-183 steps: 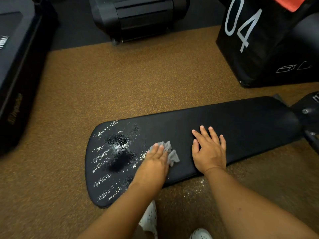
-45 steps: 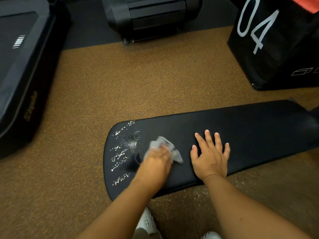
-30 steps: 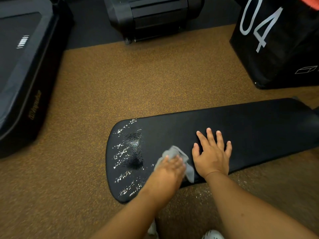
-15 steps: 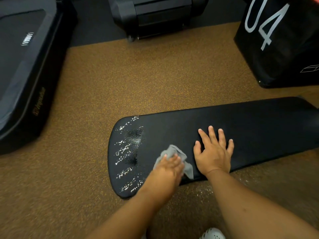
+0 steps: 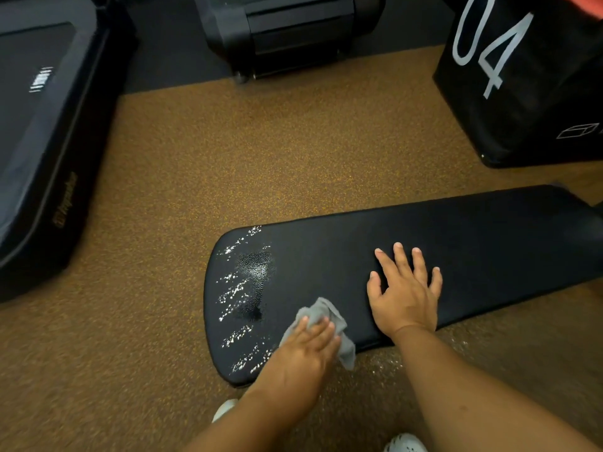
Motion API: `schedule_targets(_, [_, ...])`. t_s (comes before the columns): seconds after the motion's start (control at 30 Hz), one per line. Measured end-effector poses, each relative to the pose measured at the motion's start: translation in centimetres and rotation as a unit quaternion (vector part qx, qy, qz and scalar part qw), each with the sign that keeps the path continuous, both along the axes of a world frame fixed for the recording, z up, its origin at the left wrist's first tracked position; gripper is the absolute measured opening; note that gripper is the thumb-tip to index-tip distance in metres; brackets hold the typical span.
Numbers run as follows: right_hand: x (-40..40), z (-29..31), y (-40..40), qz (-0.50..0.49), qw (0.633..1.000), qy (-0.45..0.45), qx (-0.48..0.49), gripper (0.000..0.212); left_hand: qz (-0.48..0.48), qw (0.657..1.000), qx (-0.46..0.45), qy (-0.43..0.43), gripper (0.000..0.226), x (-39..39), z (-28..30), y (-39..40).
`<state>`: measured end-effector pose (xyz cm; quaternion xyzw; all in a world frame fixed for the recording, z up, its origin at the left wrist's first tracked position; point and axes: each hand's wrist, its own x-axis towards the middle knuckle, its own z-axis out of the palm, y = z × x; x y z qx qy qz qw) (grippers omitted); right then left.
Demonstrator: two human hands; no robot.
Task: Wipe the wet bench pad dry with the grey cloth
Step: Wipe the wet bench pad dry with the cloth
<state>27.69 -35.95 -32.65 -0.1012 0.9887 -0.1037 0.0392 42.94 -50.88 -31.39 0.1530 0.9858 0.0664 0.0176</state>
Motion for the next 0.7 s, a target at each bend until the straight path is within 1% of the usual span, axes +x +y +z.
schedule_targets(0.1, [0.0,0.1,-0.1,0.004,1.0,-0.012,0.003,0.049,-0.04,0.998,-0.021,-0.035,0.048,1.0,-0.3,-1.7])
schedule_targets(0.2, [0.0,0.4,0.1,0.004,1.0,-0.016,-0.003,0.048,-0.04,0.998,-0.046,-0.031,0.04,1.0,-0.6,-2.6])
schedule_targets(0.23, [-0.1,0.5,0.2,0.0,1.0,-0.013,-0.011,0.048,-0.03,0.999,-0.032,-0.016,0.036,0.5,-0.5,-2.9])
schedule_targets(0.3, [-0.3,1.0,0.0,-0.013,0.999,0.011,-0.044,0.046,0.004,0.999,0.002,0.044,0.031,-1.1,0.8,-3.6])
schedule_targets(0.33, [-0.2,1.2,-0.5,-0.013,0.998,0.03,-0.062,0.047,0.03,0.997,0.038,0.068,0.032,-2.2,1.6,-3.9])
schedule_targets(0.4, [0.4,1.5,-2.2,0.009,0.996,0.041,-0.074,0.049,0.1,0.981,0.146,0.084,0.037,-4.6,3.2,-4.5])
schedule_targets(0.43, [0.9,1.5,-3.2,0.03,0.997,0.028,-0.067,0.049,0.136,0.969,0.189,0.081,0.038,-5.7,3.9,-4.8])
schedule_targets(0.47, [1.4,1.2,-4.1,0.049,0.997,0.009,-0.052,0.05,0.167,0.96,0.213,0.075,0.038,-6.7,4.4,-5.2])
schedule_targets(0.5, [2.0,0.9,-4.8,0.062,0.998,-0.005,-0.032,0.05,0.189,0.954,0.223,0.06,0.038,-7.6,4.5,-5.6])
schedule_targets(0.57, [2.6,0.1,-5.2,0.064,0.998,-0.004,0.0,0.053,0.206,0.951,0.229,0.04,0.039,-8.9,4.5,-6.3])
schedule_targets(0.7, [2.7,-0.3,-5.3,0.051,0.998,0.014,0.014,0.054,0.202,0.96,0.189,0.038,0.041,-10.8,4.2,-7.9])
